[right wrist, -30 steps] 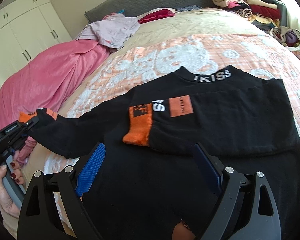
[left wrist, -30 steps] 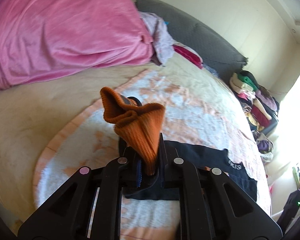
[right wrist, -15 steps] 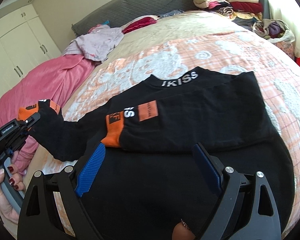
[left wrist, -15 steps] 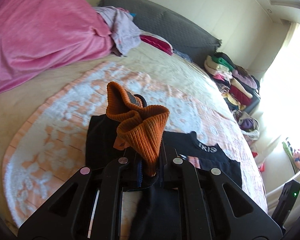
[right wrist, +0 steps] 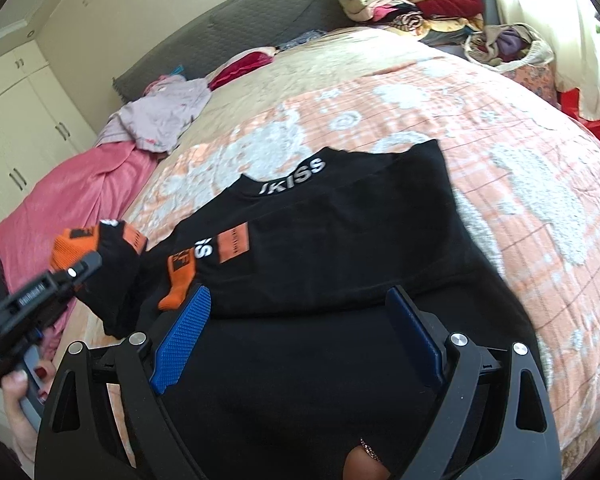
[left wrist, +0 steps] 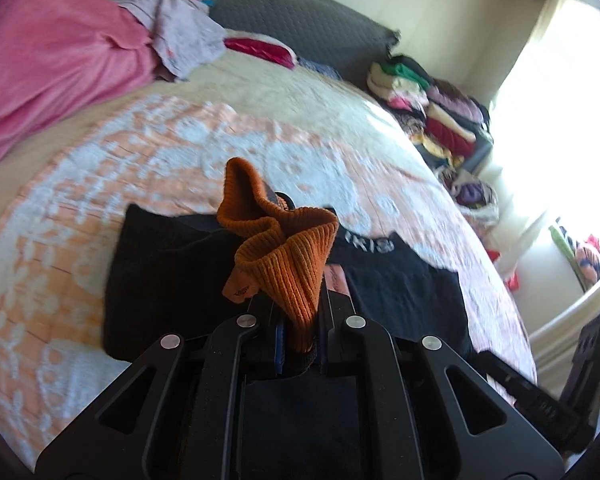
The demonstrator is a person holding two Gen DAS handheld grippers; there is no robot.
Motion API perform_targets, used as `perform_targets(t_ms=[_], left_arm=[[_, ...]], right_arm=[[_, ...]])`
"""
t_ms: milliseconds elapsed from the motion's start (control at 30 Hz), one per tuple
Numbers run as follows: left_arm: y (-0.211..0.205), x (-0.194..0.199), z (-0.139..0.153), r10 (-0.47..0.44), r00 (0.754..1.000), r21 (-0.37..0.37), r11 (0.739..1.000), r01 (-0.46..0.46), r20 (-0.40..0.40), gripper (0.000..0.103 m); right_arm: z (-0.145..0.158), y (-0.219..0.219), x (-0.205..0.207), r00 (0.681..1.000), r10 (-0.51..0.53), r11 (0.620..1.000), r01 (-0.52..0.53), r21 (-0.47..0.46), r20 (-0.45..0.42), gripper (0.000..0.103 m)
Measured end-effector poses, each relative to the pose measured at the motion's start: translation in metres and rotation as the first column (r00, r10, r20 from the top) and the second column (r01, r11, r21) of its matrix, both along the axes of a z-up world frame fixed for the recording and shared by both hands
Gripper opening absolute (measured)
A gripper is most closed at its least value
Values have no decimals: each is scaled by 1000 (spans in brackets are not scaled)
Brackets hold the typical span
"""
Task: Fold small clothes
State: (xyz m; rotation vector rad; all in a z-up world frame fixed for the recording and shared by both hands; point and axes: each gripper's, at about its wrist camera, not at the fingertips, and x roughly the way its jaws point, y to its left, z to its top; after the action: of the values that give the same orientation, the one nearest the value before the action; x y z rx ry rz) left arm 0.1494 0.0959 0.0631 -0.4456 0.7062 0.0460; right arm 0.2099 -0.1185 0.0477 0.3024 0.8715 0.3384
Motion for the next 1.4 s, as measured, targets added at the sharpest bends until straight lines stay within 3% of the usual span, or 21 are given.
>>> perform_targets(t_ms=[333,600,667,700,800,1033,1167,1300,1367,1400], left_arm=[[-49,22,-21,-149,987,29,988,151,-65,7],[-71,26,-34,-257,961,11,966,260,-104,27],[-72,24,-34,-273,957,3,961,275,-102,43],[-71,22,-33,-277,956,7,960,279,-98,44],[-65,19,-29,-268,959,13,963,270,-91,45],[-22,12,-23,-126,987,66,989,133,-104,60],[3,5,-20,-54,994,72,996,61,-96,62],[19,-3,-18,-19,996,60,998,25,-88,65],[27,-8,-16,1,997,57,998,4,-82,65],[30,-9,-16,9,997,57,998,-4,-80,65]], right_arm=[[-4,-32,5,998,-68,998,68,9,-13,88],[-6,-37,10,996,-85,996,85,4,-21,88],[-9,-33,12,996,-82,997,82,-4,-30,88],[-11,-31,13,996,-79,997,79,-5,-35,88],[-15,-19,17,998,-50,999,50,-15,-44,88],[-31,31,22,994,84,995,-87,-45,-74,88],[-41,66,30,987,144,985,-150,-90,-72,87],[-51,89,38,981,178,975,-187,-121,-81,77],[-58,98,41,977,191,971,-202,-124,-100,62],[-60,100,41,977,189,972,-201,-125,-102,60]])
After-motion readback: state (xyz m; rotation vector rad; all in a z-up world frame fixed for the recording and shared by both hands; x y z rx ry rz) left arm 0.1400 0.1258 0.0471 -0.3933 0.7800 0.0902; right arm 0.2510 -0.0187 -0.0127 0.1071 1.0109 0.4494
